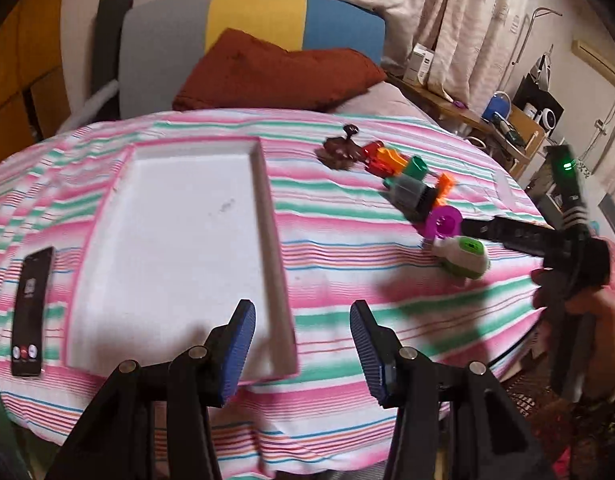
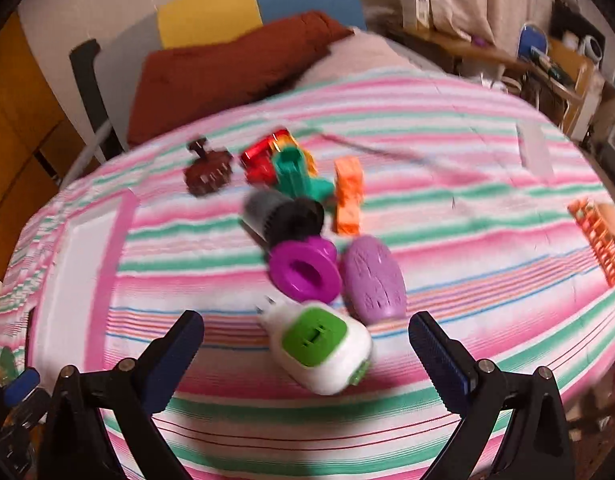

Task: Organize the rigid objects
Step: 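Grasp the purple textured egg with the right gripper while the left gripper approaches the white-green bottle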

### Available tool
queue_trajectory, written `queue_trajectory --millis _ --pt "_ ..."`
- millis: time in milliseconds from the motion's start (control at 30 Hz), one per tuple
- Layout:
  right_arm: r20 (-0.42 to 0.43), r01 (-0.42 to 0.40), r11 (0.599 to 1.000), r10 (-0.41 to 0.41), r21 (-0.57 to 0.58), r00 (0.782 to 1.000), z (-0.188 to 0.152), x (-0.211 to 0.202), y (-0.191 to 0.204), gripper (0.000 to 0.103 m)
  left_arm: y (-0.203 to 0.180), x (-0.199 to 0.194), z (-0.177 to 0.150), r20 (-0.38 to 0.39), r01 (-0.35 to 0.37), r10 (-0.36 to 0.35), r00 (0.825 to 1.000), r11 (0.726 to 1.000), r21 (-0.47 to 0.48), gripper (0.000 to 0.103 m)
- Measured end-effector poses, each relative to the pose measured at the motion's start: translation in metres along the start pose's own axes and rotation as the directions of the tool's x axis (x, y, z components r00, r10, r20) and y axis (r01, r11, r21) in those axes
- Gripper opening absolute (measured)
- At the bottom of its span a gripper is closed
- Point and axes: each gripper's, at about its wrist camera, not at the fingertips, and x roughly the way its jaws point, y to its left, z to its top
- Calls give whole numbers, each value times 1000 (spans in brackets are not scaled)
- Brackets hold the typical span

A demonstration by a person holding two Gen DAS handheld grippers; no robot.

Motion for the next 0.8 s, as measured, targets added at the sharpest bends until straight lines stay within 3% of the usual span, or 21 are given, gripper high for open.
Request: queue_trajectory --millis 100,167,233,300,367,433,467,533,633,733,800 --pt "-91 -104 995 103 -10 991 -7 15 9 103 -5 2 -4 -12 -14 14 1000 1000 24 50" --pt "-87 -170 983 165 -64 983 -9 11 22 103 -2 3 -5 -18 14 -14 1000 1000 5 50" --pt "-93 -313 945 304 -96 948 -11 3 33 103 1 3 -5 -18 47 -48 999 999 -26 50" --pt "-49 -366 928 363 -74 931 -9 -8 30 103 3 5 -4 -33 96 -97 995 994 -47 50" --pt "73 -338 941 339 -27 938 -1 -25 12 103 2 9 -3 -54 134 -137 989 989 -64 50" --pt "192 -232 970 213 79 958 9 -40 -16 103 -1 10 -3 -58 132 -135 989 990 -58 52" --pt "199 -159 978 131 135 971 15 -42 -28 103 -4 9 -2 -56 133 -136 989 990 -49 53" --pt "167 -24 979 -11 203 986 26 -35 -50 103 -11 13 -1 -68 151 -154 986 988 -41 60" --pt "81 94 979 -110 179 991 32 -8 -66 101 -23 18 1 -96 188 -190 977 982 -30 62" --pt "-19 106 985 -104 137 994 30 16 -64 84 -34 27 3 -129 211 -212 969 977 -21 62" --pt "-49 117 987 -113 106 992 29 24 -59 82 -39 33 4 -146 221 -223 964 975 -35 62"
